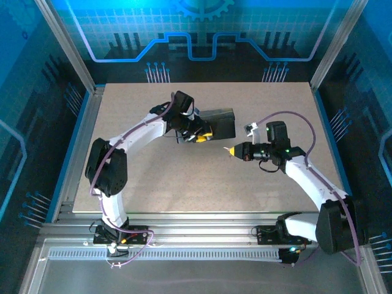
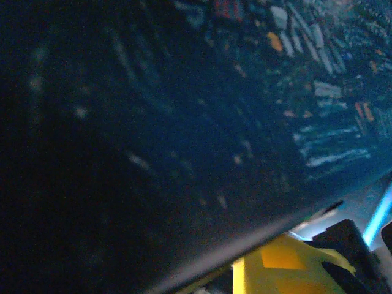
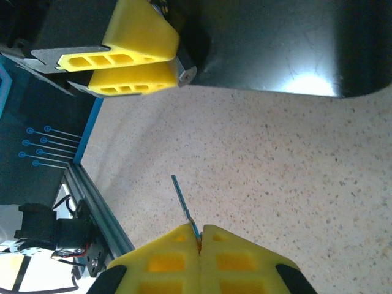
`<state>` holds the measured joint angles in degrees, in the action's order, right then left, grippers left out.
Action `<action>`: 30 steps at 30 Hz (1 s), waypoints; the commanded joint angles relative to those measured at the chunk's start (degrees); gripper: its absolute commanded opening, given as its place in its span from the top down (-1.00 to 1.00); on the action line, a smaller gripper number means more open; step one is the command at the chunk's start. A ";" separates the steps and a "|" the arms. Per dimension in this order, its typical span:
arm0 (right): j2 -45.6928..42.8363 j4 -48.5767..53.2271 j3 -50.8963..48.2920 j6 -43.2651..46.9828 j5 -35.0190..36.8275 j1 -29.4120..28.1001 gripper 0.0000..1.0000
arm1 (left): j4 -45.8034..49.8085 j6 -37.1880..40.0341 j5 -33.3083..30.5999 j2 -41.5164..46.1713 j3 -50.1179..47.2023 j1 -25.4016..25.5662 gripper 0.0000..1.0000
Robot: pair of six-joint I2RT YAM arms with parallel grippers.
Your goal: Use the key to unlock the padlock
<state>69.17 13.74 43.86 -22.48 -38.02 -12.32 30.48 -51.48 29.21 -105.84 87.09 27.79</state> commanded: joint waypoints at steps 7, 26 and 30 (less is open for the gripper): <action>-2.33 -4.88 0.71 -1.05 4.55 -3.29 1.00 | -17.65 -16.97 6.52 7.29 -7.71 -0.55 1.00; 2.88 -11.28 -0.15 1.68 10.16 -2.88 1.00 | -12.88 -10.42 2.22 11.11 -10.13 -1.40 0.79; 3.10 -8.49 -0.36 1.17 9.40 0.75 1.00 | 0.65 4.36 -6.27 10.00 -4.04 -0.65 0.45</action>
<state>72.25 3.14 43.92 -21.98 -28.77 -14.17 19.20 -60.86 29.67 -96.36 78.15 26.89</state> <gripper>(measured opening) 0.065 0.251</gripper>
